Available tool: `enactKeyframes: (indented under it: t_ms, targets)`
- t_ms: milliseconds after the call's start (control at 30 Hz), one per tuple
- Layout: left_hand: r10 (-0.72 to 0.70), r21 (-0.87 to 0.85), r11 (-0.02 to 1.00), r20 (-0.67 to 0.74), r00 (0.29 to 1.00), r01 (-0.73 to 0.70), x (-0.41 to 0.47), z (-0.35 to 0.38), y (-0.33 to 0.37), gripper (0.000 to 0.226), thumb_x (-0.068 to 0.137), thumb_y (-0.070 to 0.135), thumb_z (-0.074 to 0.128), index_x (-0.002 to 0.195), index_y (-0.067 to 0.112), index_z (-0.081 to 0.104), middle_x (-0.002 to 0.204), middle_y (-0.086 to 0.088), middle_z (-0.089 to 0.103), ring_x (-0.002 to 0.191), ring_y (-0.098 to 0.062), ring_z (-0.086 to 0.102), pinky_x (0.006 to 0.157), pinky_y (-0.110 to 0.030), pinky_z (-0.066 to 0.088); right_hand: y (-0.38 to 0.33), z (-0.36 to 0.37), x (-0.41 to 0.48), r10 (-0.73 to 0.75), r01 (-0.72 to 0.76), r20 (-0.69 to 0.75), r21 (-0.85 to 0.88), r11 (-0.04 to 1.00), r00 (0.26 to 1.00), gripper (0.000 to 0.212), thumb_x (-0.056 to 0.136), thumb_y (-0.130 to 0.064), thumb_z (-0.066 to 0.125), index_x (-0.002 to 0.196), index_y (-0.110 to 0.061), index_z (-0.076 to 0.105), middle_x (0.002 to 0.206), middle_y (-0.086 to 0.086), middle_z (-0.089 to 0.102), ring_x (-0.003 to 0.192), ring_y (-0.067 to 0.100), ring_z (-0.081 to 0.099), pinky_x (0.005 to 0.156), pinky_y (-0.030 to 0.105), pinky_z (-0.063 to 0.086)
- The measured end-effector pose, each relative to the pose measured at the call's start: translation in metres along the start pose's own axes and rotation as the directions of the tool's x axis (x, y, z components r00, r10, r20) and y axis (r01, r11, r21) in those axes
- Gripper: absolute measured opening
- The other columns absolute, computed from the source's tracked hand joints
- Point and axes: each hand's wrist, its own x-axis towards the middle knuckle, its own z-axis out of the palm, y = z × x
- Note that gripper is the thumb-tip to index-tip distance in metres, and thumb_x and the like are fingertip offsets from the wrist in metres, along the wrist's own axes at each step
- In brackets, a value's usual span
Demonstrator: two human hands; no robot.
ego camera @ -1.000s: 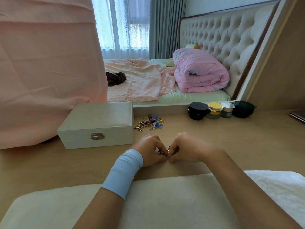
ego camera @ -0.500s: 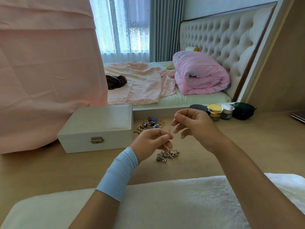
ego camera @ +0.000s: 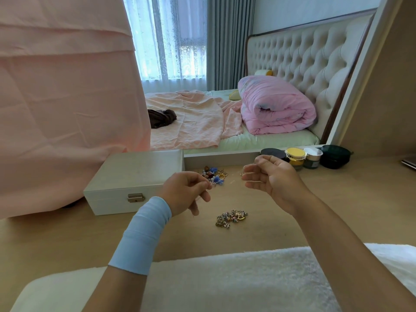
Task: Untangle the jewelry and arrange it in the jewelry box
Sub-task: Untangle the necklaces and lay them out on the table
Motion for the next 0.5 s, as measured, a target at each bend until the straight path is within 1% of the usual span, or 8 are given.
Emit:
enactKeyframes:
  t_ms: [67,133,200,267,333,367,433,500]
  targets:
    - [-0.014,0.075,0.997,0.010,1.000,0.013,-0.001,-0.005,0.001,0.018,0.100,0.017,0.052,0.090,0.013,0.068,0.074,0.001,0.073,0.042,-0.020,0.056,0.045,-0.023,0.046,0.003,-0.006,-0.002,0.013,0.007,0.076,-0.253,0.967,0.997,0.008,0.103,-0.006,0.051,0.105,-0.004,0.058,0.085,0.016,0.073,0.073,0.030,0.072,0.070,0.043,0.061]
    - [-0.037,0.122,0.992,0.032,0.999,0.033,-0.003,-0.010,0.003,0.020,0.101,0.019,0.050,0.088,0.015,0.065,0.076,0.001,0.073,0.040,-0.016,0.054,0.044,-0.021,0.045,0.007,-0.011,-0.004,0.039,0.033,0.133,-0.498,0.866,0.990,0.010,0.100,0.001,0.053,0.102,-0.002,0.062,0.087,0.018,0.073,0.071,0.029,0.072,0.067,0.040,0.061]
    - [-0.073,0.201,0.978,0.071,0.995,0.057,-0.006,-0.014,0.005,0.022,0.101,0.024,0.048,0.087,0.016,0.062,0.080,0.002,0.073,0.040,-0.013,0.051,0.047,-0.021,0.045,0.012,-0.012,-0.004,0.069,0.046,0.146,-0.662,0.748,0.987,0.017,0.097,0.003,0.053,0.099,-0.005,0.067,0.085,0.015,0.074,0.068,0.024,0.072,0.066,0.037,0.061]
    - [-0.143,0.238,0.966,0.169,0.975,0.100,-0.008,-0.018,0.005,0.026,0.102,0.029,0.045,0.086,0.016,0.061,0.080,0.005,0.072,0.042,-0.013,0.049,0.052,-0.023,0.046,0.016,-0.010,-0.003,0.119,0.042,0.162,-0.745,0.666,0.980,0.022,0.095,0.002,0.052,0.097,-0.009,0.071,0.083,0.011,0.075,0.067,0.021,0.072,0.067,0.035,0.061]
    - [-0.206,0.238,0.961,0.275,0.939,0.141,-0.010,-0.023,0.004,0.031,0.102,0.033,0.045,0.083,0.014,0.060,0.076,0.004,0.070,0.046,-0.013,0.049,0.055,-0.024,0.046,0.020,-0.009,-0.002,0.169,0.021,0.159,-0.786,0.618,0.973,0.023,0.094,0.001,0.052,0.096,-0.010,0.072,0.082,0.009,0.076,0.068,0.021,0.072,0.068,0.036,0.060]
    - [-0.219,0.242,0.959,0.301,0.928,0.148,-0.011,-0.027,0.003,0.033,0.101,0.035,0.046,0.079,0.013,0.059,0.071,0.003,0.068,0.047,-0.013,0.049,0.055,-0.024,0.046,0.022,-0.010,-0.001,0.177,0.014,0.149,-0.803,0.596,0.973,0.023,0.094,0.000,0.052,0.096,-0.010,0.072,0.081,0.008,0.076,0.068,0.021,0.073,0.067,0.036,0.060]
    - [-0.218,0.232,0.961,0.298,0.929,0.151,-0.015,-0.037,0.003,0.036,0.099,0.037,0.049,0.073,0.014,0.056,0.062,0.003,0.061,0.050,-0.014,0.049,0.055,-0.023,0.046,0.023,-0.013,0.001,0.166,0.011,0.123,-0.835,0.550,0.979,0.023,0.093,-0.001,0.052,0.094,-0.013,0.072,0.080,0.005,0.076,0.067,0.020,0.073,0.061,0.032,0.057]
    - [-0.175,0.172,0.976,0.253,0.951,0.134,-0.018,-0.046,0.003,0.035,0.097,0.036,0.053,0.070,0.014,0.058,0.058,0.003,0.057,0.053,-0.014,0.050,0.057,-0.023,0.047,0.024,-0.017,0.003,0.141,0.016,0.101,-0.861,0.509,0.985,0.022,0.094,-0.003,0.053,0.093,-0.016,0.072,0.082,0.004,0.075,0.065,0.017,0.072,0.054,0.025,0.052]
